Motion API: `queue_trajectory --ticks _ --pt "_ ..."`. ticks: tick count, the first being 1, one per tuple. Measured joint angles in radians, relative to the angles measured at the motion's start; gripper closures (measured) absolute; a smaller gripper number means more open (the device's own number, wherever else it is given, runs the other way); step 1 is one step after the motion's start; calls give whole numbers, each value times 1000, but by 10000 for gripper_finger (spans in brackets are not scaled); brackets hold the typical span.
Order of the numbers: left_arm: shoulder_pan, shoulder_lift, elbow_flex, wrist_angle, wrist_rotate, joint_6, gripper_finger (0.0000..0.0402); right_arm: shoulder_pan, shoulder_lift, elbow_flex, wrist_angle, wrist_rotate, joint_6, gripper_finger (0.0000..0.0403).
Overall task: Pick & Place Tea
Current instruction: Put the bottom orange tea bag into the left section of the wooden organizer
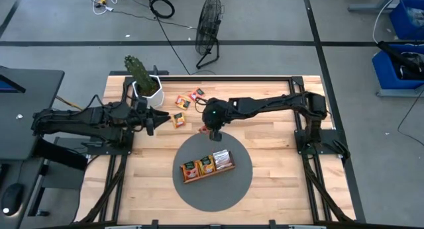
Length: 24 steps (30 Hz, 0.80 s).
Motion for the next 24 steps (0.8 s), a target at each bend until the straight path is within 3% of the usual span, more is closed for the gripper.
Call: queue_trajectory --ticks 5,14,24 --pt "10 64 0 0 62 29 248 11 -47 31 -57 3 41 402" --pt "82 206 0 38 215 72 248 60 -57 267 -275 0 66 403" --pt "122 292 0 285 353 108 248 92 -56 415 -414 9 117 403"
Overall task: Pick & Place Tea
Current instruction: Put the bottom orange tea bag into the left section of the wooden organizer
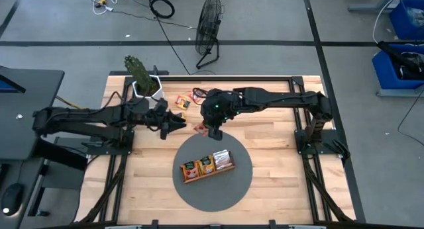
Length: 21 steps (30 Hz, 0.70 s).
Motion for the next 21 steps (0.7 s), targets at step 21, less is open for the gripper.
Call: queue_trajectory --ticks 21 --pt "-47 195 0 213 191 179 247 96 6 0 106 70 57 403"
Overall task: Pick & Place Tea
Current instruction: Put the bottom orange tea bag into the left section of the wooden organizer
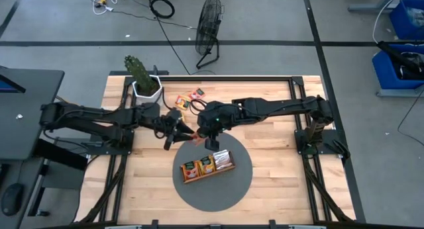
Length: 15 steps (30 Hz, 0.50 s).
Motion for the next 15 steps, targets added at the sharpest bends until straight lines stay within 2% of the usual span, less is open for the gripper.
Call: queue_trajectory --ticks 4,6,8,12,15 --pt "1 30 0 6 -1 -16 251 -1 0 0 -1 1 -6 403" --pt "1 36 0 1 0 -32 265 -2 0 0 -1 1 -8 403" --pt "1 40 0 5 0 -30 295 -1 0 0 4 1 -8 403" --pt "4 40 0 20 1 -16 382 -5 0 0 44 2 -8 403" --pt "14 39 -1 38 -1 -15 390 -7 -1 0 50 6 -16 403"
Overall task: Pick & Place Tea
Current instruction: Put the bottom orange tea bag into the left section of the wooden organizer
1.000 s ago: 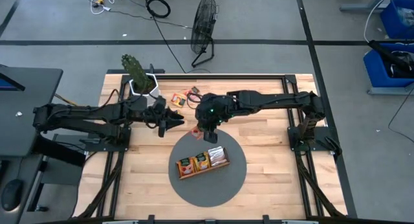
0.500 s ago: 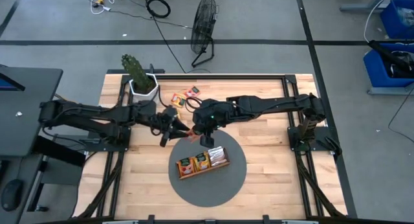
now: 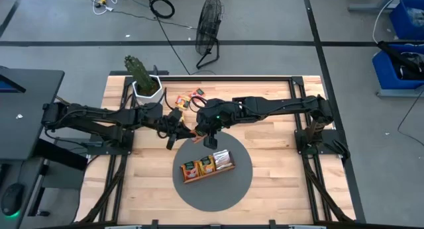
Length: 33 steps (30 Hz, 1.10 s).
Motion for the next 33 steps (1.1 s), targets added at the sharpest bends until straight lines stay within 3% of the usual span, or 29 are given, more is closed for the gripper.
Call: queue_trajectory --ticks 5,14,22,29,33 --pt "41 -55 0 19 -34 -24 394 -9 -34 0 6 59 15 374" --pt "152 -219 1 136 -89 -17 395 -10 -150 0 122 273 -21 275" --pt "211 -281 2 417 -109 -27 395 -9 -143 0 270 288 -18 210" --pt "211 -285 2 512 -134 -59 395 -28 -112 0 483 231 27 212" --pt "211 -283 2 501 -134 -67 395 -45 -81 0 518 191 59 218"
